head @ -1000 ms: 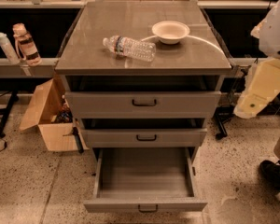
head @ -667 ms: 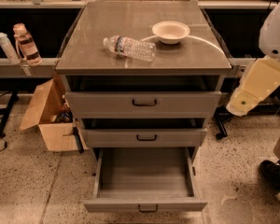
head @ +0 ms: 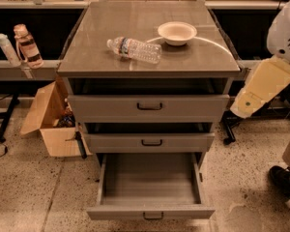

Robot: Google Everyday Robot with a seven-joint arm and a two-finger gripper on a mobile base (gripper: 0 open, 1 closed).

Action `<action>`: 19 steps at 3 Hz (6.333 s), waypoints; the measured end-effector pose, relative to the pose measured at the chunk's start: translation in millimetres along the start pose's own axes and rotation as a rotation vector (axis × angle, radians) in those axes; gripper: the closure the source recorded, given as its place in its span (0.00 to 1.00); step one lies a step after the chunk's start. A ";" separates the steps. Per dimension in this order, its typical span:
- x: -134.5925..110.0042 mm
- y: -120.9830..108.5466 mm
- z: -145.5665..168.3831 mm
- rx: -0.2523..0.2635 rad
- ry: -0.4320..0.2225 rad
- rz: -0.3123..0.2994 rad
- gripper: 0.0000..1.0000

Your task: Place water bottle into bottom drawer

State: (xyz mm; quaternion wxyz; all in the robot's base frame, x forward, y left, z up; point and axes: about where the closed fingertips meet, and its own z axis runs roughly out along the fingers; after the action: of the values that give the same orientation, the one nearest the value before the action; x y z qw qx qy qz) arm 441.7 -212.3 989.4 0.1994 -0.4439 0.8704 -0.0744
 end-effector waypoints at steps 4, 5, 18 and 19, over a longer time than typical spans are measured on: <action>-51.0 18.7 -1.7 -0.005 -0.075 -0.050 0.00; -108.0 22.0 4.4 0.006 -0.150 -0.084 0.00; -327.4 -120.3 187.3 0.060 -0.145 -0.265 0.00; -335.9 -132.4 218.9 0.043 -0.128 -0.244 0.00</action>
Offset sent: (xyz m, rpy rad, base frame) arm 0.0089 0.0515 -0.0024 0.0323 -0.0097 0.1001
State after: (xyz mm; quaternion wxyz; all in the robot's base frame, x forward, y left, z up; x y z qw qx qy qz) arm 807.4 -11.1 925.4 0.2535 -0.5461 0.7936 -0.0881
